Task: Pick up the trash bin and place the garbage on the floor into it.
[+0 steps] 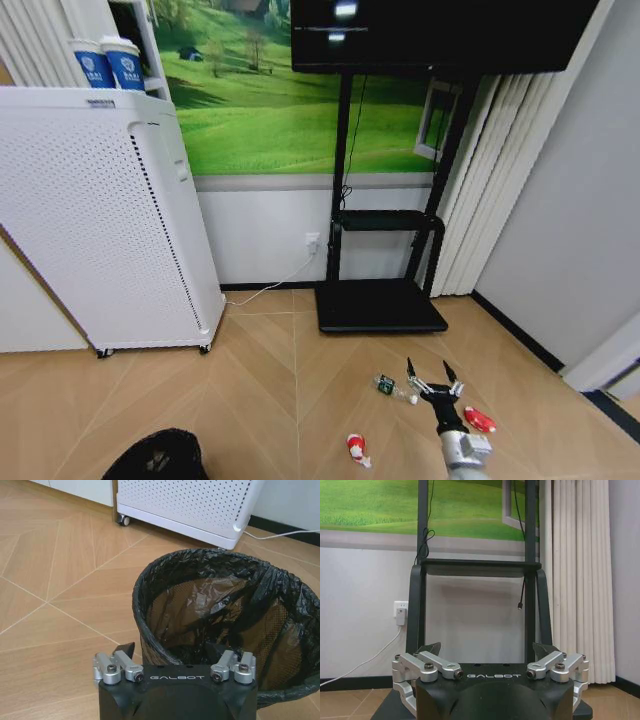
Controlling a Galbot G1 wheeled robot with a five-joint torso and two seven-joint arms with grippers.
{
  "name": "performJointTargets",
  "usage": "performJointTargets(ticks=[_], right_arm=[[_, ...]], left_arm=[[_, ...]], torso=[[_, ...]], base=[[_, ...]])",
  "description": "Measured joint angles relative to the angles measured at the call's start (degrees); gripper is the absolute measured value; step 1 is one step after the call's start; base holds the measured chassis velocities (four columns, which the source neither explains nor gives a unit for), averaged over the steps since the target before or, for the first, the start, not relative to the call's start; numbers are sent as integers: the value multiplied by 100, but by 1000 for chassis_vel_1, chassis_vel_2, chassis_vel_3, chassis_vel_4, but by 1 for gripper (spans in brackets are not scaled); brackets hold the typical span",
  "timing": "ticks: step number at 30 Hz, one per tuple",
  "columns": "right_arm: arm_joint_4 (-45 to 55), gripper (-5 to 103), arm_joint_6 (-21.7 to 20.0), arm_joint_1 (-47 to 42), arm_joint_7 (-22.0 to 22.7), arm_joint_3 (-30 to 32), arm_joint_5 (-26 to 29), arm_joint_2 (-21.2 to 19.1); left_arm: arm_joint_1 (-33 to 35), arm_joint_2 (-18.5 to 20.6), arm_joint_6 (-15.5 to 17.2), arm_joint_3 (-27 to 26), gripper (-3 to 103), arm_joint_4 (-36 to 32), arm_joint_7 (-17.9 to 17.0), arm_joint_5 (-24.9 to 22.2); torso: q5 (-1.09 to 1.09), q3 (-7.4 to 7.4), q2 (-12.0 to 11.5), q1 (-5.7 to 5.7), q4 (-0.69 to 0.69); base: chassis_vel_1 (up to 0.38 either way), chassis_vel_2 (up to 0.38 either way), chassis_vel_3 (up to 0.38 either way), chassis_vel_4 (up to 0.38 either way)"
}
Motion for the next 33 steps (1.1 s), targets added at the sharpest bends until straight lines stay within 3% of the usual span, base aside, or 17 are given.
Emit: performJointTargets(ticks=[2,3,5,12,13,16,17,19,22,25,28,33], right_arm=[[4,100,-7,-8,0,-19,-9,9],[17,100,-16,-25,0,-44,-19,23],[38,100,-22,-47,0,-59,-19,42],[125,100,-58,-163,0,-89,-13,85],[125,100,-58,-163,0,-89,-13,85],[127,100,-49,-165,0,-60,33,44],[127,100,-49,-165,0,-60,33,44],[110,100,-38,-168,1,-28,72,17],[81,100,-9,-182,4,-12,87,16],[48,100,30,-206,7,-12,76,30],[24,100,55,-253,9,-27,49,58],[3,100,122,-337,9,-43,-2,88]], left_arm=[[-16,7,-34,-16,79,34,26,-32],[-38,21,-84,-35,69,70,74,-72],[-76,25,-117,-68,69,107,126,-119],[-367,41,-77,-233,36,231,208,-427],[-367,41,-77,-233,36,231,208,-427],[-482,36,-44,-225,19,272,200,-425],[-482,36,-44,-225,19,272,200,-425],[-533,30,33,-185,9,316,193,-410],[-609,34,29,-214,6,322,168,-380],[-683,44,-10,-247,6,321,242,-279],[-752,62,-108,-285,6,292,366,-136],[-920,83,-500,-309,6,267,621,72]], torso=[[1,0,1,0,0],[0,1,1,0,0],[-1,2,1,0,0],[-3,3,2,0,0],[-3,3,2,0,0],[-2,3,3,0,0],[-2,3,3,0,0],[-16,5,3,0,3],[-4,5,2,0,0],[-11,5,3,0,0],[-4,6,2,0,0],[-6,6,3,0,1]], base=[[0,0,0,0],[0,0,0,0],[0,0,0,0],[0,0,0,0],[0,0,0,0],[0,0,0,0],[0,0,0,0],[0,0,0,0],[0,0,0,0],[0,0,0,0],[0,0,0,0],[0,0,0,0]])
